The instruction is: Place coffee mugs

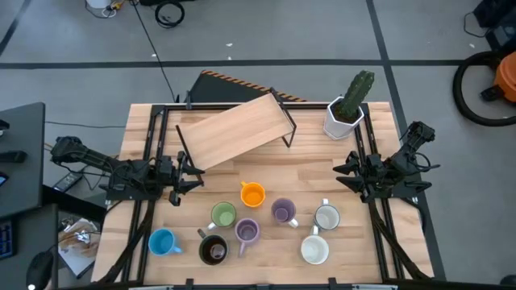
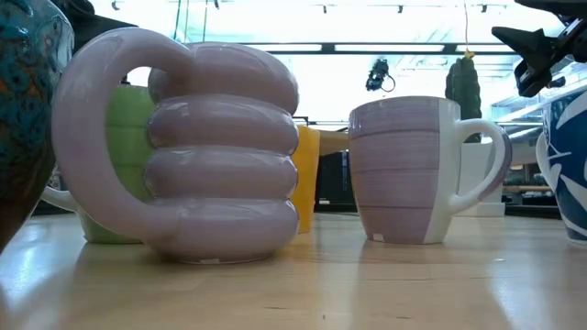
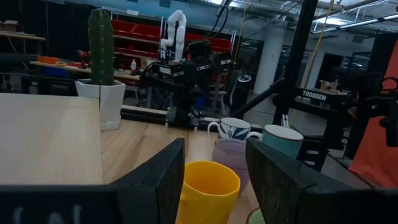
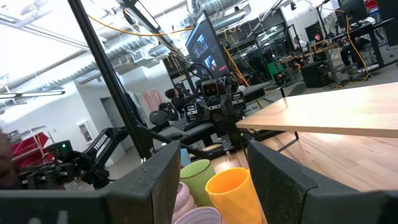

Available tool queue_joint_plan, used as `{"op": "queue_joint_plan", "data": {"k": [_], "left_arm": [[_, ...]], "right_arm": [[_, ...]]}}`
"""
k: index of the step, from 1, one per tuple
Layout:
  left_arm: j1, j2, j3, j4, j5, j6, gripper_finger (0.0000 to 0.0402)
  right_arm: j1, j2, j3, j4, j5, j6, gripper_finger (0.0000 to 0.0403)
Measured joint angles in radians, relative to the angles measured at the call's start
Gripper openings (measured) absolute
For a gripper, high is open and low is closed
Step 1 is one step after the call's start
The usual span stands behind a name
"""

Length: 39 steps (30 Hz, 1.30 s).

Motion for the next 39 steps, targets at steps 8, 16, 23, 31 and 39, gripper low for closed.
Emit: {"op": "queue_joint_plan", "data": {"k": [8,16,23,31,39], "left_arm": [[0.000,0.000,0.000,0.000,0.000,0.000,0.0176],[0.000,0.000,0.000,0.028,0.001,-0.085,0.0176],[0.000,0.000,0.000,0.139,-0.007,-0.105,0.0176],[0.000,0.000,0.000,0.138,-0.004,-0.227,0.0176],[0.000,0.000,0.000,0.161,0.004,-0.220,0.0176]], "right_arm": [[0.000,0.000,0.000,0.000,0.000,0.000,0.0193],[0.000,0.000,0.000,0.000,0.000,0.000,0.0193],[0.000,0.000,0.000,0.037,0.005,0.000,0.0193],[0.000,0.000,0.000,0.163,0.079,-0.020,0.0193],[-0.036,0.000,0.076,0.118,0.144,-0.138,0.0189]]}}
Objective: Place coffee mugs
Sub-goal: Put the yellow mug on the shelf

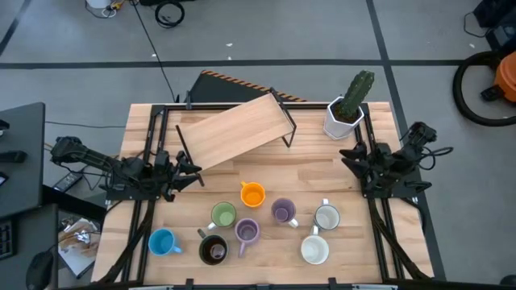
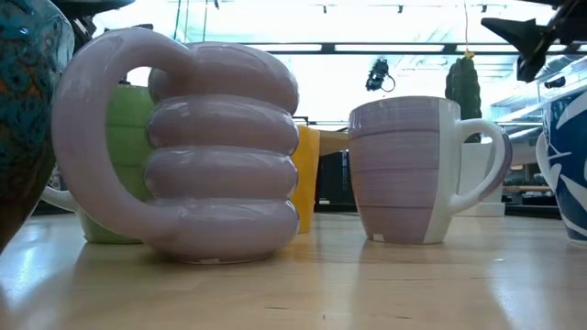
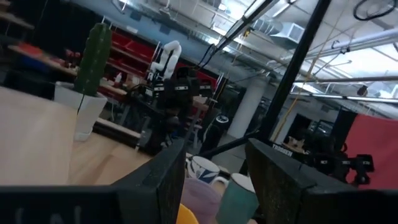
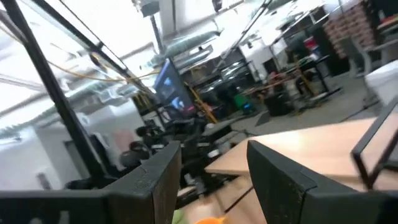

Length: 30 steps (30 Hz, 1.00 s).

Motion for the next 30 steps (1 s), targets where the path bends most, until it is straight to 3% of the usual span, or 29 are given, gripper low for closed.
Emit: {"op": "queue_joint_plan", "data": {"k": [7,11,17,22,26,30], "left_arm": [[-0.001,0.000,0.000,0.102,0.205,0.169,0.0176],[-0.002,0.000,0.022,0.024,0.261,0.292,0.0176],[-0.001,0.045,0.188,-0.241,0.175,0.331,0.0176],[-0.001,0.110,0.315,-0.360,0.149,0.345,0.0176],[-0.001,0.141,0.345,-0.384,0.119,0.344,0.0176],[-0.001,0.151,0.346,-0.381,0.009,0.316,0.0176]], "right_arm": [[-0.070,0.000,0.070,-0.144,-0.002,-0.020,0.0185],[-0.109,0.036,0.080,-0.157,-0.022,-0.019,0.0184],[-0.141,0.190,0.178,-0.212,-0.056,-0.019,0.0184],[-0.174,0.367,0.295,-0.261,-0.059,-0.020,0.0184],[-0.215,0.519,0.372,-0.284,-0.092,-0.011,0.0184],[-0.266,0.670,0.445,-0.282,-0.175,0.026,0.0184]]}}
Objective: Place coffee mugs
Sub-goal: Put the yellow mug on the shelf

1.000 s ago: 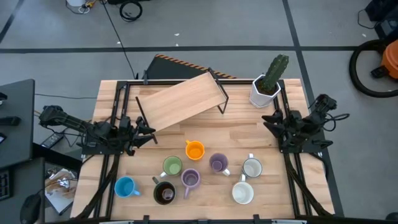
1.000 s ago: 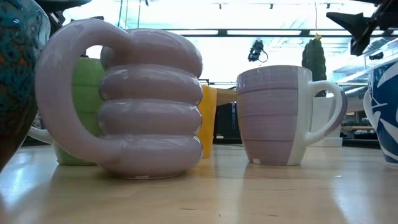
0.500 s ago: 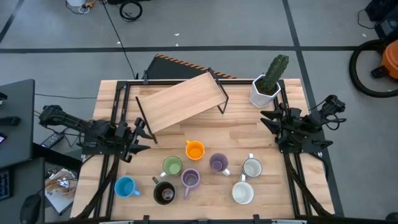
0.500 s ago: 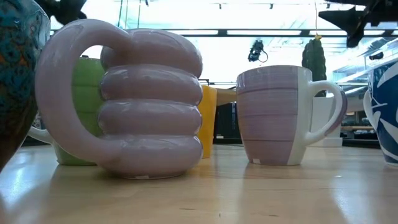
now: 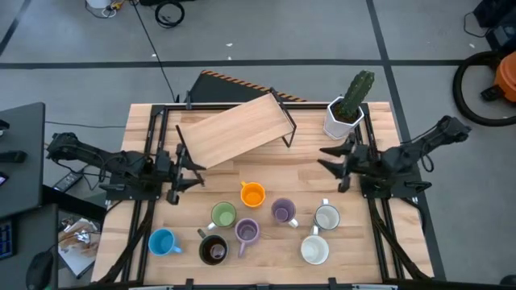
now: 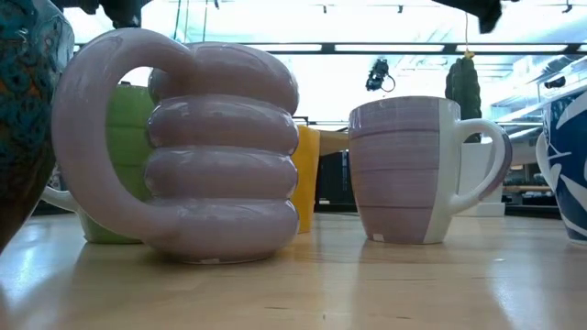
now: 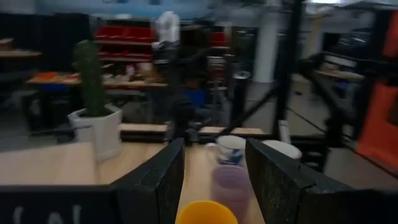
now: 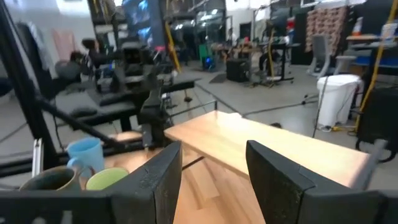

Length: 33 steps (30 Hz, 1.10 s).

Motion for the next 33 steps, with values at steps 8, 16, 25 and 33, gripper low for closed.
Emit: {"op": "queue_joint_plan", "data": {"k": [8,16,25,33], "left_arm": [[0.000,0.000,0.001,-0.025,-0.019,-0.134,0.0176],[0.000,0.001,0.001,-0.062,0.056,-0.032,0.0176],[0.000,0.000,0.001,-0.073,-0.047,0.010,0.0176],[0.001,0.051,0.002,-0.069,-0.132,-0.028,0.0176]], "right_arm": [[-0.148,0.271,0.114,-0.071,-0.259,0.055,0.0184],[-0.276,0.521,0.220,-0.093,-0.517,0.056,0.0184],[-0.295,0.769,0.447,-0.313,-0.596,-0.053,0.0184],[-0.294,0.966,0.681,-0.522,-0.639,-0.185,0.0184]]}}
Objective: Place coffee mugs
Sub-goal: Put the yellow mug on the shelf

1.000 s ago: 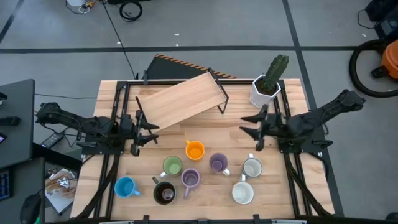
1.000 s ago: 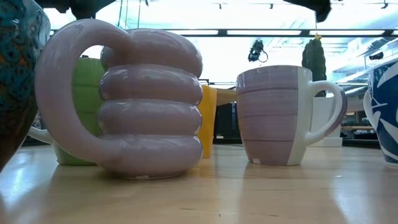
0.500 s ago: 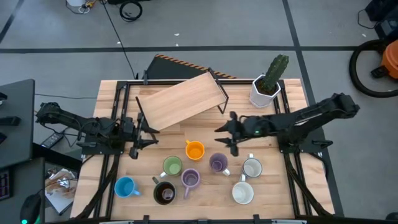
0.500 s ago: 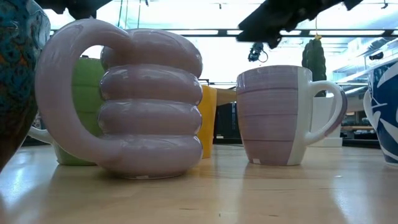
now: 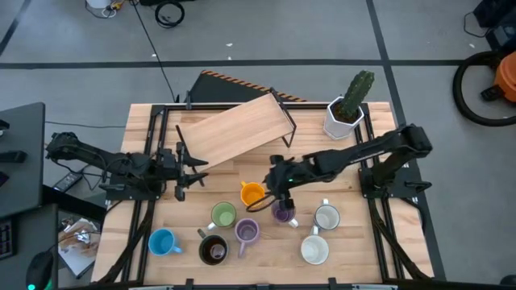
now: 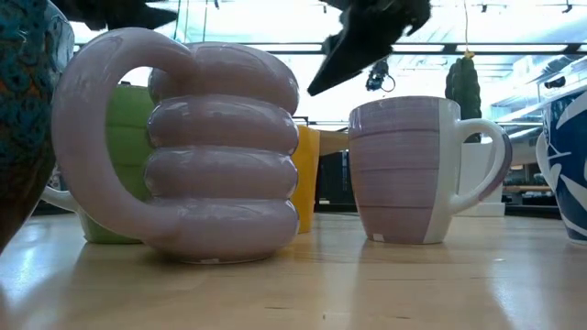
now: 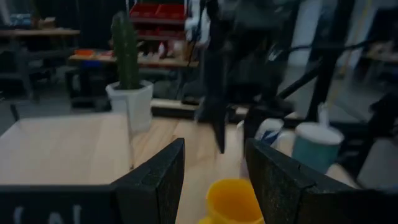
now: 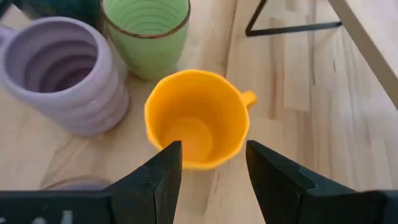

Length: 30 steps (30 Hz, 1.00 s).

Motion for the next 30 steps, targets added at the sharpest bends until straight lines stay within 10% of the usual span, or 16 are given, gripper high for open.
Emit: {"op": "queue_joint_plan", "data": {"k": [21,30], "left_arm": [[0.002,0.151,0.000,0.023,-0.107,-0.027,0.0176],[0.024,0.151,0.000,0.065,-0.118,-0.025,0.0176]], "right_arm": [[0.060,0.144,0.134,-0.062,-0.008,-0.140,0.0186],[0.071,0.300,0.400,-0.325,0.010,-0.185,0.0186]]}}
